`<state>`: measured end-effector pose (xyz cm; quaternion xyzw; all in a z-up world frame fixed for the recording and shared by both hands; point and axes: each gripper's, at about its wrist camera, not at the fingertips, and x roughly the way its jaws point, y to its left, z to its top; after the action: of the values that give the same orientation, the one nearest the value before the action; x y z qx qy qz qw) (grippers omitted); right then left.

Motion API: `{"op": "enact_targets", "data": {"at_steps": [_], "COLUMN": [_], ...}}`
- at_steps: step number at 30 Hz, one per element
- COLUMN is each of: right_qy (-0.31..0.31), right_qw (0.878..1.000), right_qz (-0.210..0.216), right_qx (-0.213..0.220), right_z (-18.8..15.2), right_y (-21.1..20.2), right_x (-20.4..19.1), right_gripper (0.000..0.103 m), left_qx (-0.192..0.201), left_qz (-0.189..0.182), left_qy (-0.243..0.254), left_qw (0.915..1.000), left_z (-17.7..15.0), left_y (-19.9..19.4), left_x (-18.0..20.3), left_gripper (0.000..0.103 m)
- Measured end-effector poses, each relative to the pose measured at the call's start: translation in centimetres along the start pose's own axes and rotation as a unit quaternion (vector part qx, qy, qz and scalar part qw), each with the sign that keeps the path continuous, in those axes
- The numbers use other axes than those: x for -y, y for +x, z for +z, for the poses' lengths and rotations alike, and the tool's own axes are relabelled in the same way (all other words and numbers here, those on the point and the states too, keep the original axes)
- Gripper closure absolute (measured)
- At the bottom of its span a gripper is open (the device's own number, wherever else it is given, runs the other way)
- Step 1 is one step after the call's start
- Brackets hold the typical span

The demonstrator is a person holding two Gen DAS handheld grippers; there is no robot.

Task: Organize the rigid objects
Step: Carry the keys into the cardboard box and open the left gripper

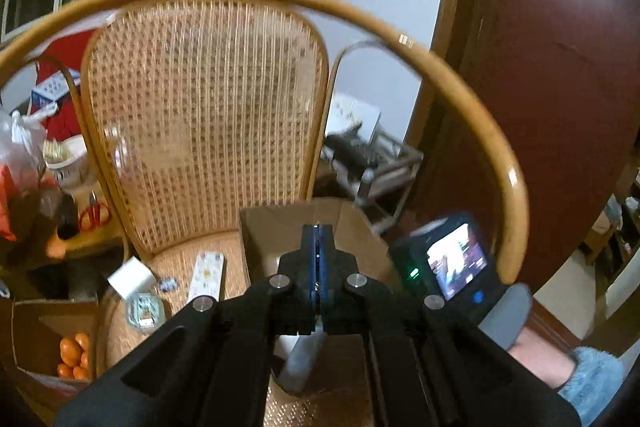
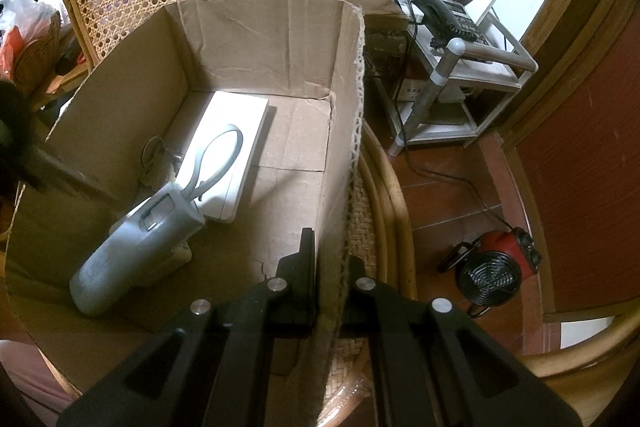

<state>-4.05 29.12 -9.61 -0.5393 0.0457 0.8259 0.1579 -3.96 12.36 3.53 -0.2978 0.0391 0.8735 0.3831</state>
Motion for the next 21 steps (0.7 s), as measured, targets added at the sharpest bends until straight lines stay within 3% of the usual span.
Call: {"op": "enact_targets", "data": {"at_steps": [6,10,13,14,15,17,19,21], "right_qy": [0.0,0.0,-0.001,0.0,-0.001,-0.001,0.0,0.0], "right_qw": [1.0,1.0,1.0,1.0,1.0,1.0,1.0,1.0], "right_qz": [0.0,0.001,-0.001,0.0,-0.001,0.0,0.001,0.001], "right_qx": [-0.001,0.0,-0.001,-0.001,-0.001,-0.001,-0.001,-0.001], "right_z": [0.1,0.2,0.1,0.2,0.1,0.1,0.2,0.1], "right_y": [0.0,0.0,0.1,0.1,0.1,0.0,0.0,0.0], "right_x": [-0.1,-0.1,-0.1,-0.1,-0.1,-0.1,-0.1,-0.1], "right_gripper": [0.096,0.096,0.096,0.096,0.096,0.096,0.096,0.096], "left_qx": [-0.055,-0.042,-0.04,-0.038,-0.036,-0.023,-0.004,-0.011], "left_qz": [0.036,0.081,0.082,0.081,0.084,0.106,0.134,0.142], "left_qy": [0.009,-0.002,-0.019,-0.023,-0.029,-0.042,-0.056,-0.067], "left_qw": [0.9978,0.9958,0.9957,0.9957,0.9954,0.9932,0.9893,0.9876], "left_z": [-2.6,-3.0,-2.9,-2.9,-2.9,-3.0,-3.3,-3.5], "left_y": [3.8,4.1,3.6,3.4,3.2,2.5,1.8,1.7], "left_x": [-0.7,-1.5,-2.5,-2.8,-3.2,-3.8,-4.6,-5.6], "left_gripper": [0.102,0.094,0.078,0.064,0.038,0.01,0.007,0.004]}}
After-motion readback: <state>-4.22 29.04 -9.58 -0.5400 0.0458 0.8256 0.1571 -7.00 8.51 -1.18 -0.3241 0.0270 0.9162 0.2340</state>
